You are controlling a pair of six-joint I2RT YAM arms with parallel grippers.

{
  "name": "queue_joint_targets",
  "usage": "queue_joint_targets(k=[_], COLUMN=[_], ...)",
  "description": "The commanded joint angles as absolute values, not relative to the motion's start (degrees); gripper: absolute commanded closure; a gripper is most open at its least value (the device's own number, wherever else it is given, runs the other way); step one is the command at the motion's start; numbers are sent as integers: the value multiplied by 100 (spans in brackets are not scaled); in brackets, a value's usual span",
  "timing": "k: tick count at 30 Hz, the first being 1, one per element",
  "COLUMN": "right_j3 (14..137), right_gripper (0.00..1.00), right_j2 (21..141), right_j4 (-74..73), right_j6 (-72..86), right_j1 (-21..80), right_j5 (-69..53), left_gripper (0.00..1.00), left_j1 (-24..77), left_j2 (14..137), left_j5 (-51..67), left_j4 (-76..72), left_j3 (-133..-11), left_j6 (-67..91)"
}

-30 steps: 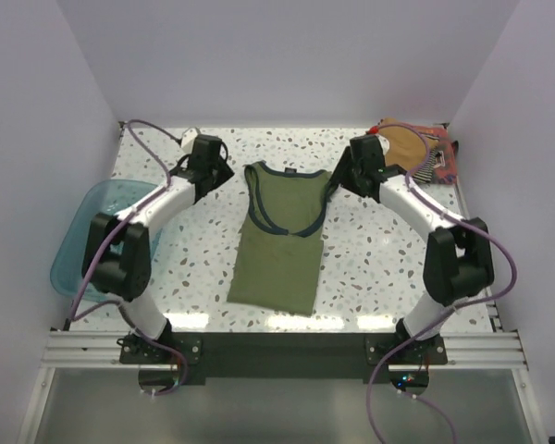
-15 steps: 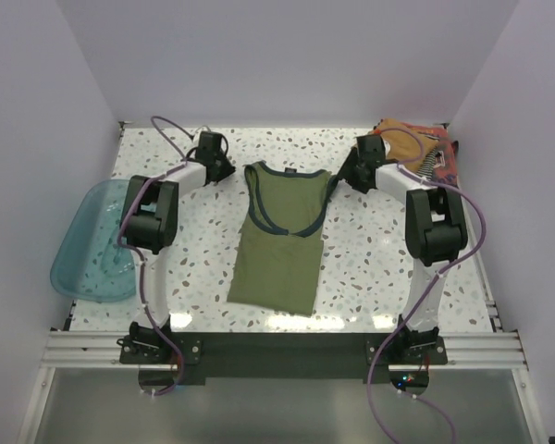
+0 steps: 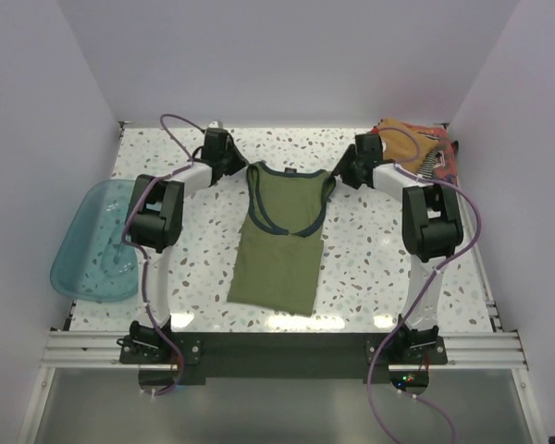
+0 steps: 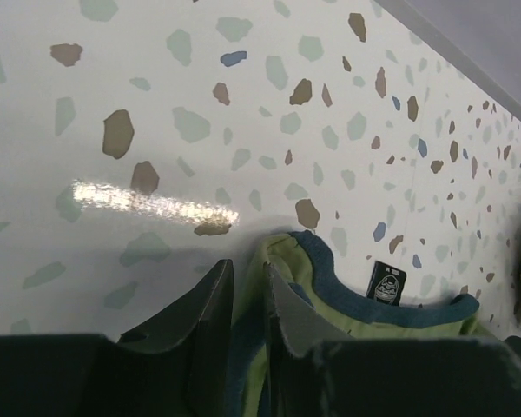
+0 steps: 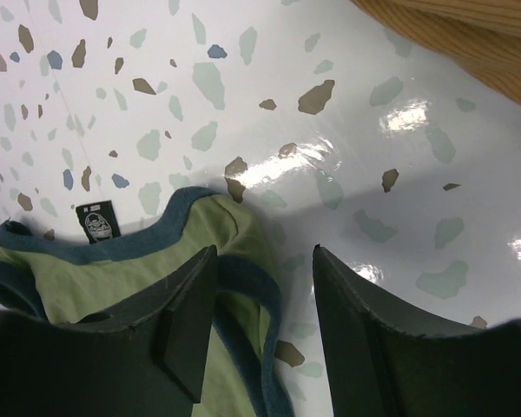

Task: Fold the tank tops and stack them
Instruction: Fold the tank top

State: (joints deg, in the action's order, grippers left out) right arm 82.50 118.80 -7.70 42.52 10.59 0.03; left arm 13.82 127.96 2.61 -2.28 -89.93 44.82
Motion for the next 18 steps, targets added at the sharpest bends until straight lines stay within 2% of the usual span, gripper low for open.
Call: queue_joint_targets(k=[1,6,13,15,18], right_j3=[8648,8780,8921,8973,9070], right_gripper=[51,62,93,94,89], right_j2=[11970,12076,12199,12199,12112], right_j4=[-466,-448,-387,-439,-755], right_j6=[4403,4473,4535,4509,4220], right_j1=[1072,1072,1081,1081,1081], right_j5=[-290,-387,-545,-562,-396], left_gripper=[75,77,78,78,78], left_j1=[1476,1512,1599,1626,1626], left_j2=[12885,12894,13052,13078,13052], left_j5=[536,624,773,782,713], left_j4=[-633,-642,-598,-589,-493], left_j3=[-9325,-9413,-9685,-9703,-9729], left_j6=[4570,4614,4640,4641,4579])
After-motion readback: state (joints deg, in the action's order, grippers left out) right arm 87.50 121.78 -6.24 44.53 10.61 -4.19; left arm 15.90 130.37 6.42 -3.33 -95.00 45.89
